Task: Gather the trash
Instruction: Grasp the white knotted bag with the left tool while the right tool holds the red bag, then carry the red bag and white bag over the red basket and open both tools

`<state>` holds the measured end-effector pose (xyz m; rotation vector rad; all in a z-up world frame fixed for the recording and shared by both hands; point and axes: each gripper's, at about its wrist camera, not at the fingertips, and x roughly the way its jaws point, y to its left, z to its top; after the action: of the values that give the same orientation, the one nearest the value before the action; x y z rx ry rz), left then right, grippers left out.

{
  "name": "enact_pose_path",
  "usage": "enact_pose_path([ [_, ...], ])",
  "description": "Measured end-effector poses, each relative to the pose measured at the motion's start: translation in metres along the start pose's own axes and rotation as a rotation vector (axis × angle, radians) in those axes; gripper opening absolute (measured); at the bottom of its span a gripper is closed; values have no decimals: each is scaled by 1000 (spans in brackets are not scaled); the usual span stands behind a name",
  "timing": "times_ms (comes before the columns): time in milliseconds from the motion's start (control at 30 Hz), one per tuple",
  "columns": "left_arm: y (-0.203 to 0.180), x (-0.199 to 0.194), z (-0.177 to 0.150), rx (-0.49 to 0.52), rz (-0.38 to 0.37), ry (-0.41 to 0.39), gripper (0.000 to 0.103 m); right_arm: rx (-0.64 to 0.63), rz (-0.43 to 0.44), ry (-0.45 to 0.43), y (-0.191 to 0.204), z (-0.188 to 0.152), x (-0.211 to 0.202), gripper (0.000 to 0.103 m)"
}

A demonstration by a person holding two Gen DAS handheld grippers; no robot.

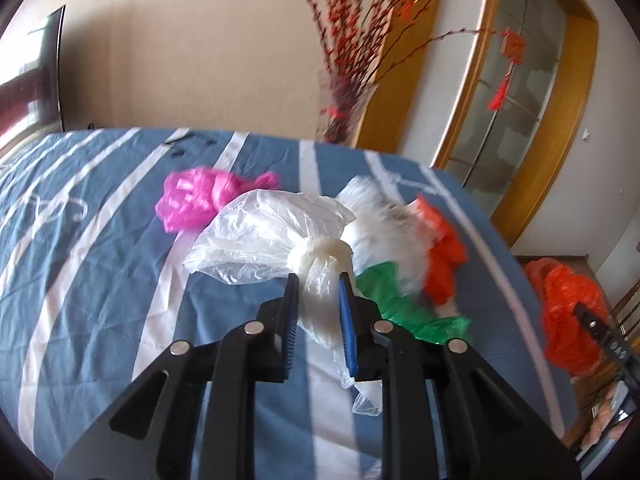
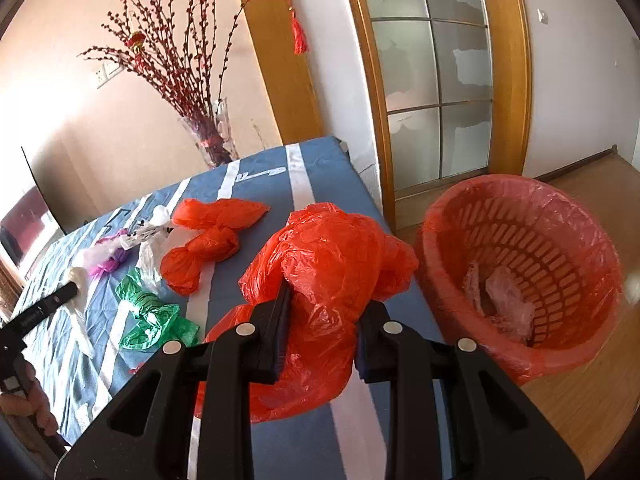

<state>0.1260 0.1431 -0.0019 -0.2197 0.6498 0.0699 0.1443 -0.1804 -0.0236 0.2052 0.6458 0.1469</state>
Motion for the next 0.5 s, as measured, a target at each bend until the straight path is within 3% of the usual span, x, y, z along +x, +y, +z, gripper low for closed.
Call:
enact_pose_path([
  [200,-35,-18,13,46,-75,-39,20,6,-27,-37,-12,1,-13,26],
  [500,-112,-11,14,143,-233,-16,20,19,-98,-88,-37,2,-30,26],
])
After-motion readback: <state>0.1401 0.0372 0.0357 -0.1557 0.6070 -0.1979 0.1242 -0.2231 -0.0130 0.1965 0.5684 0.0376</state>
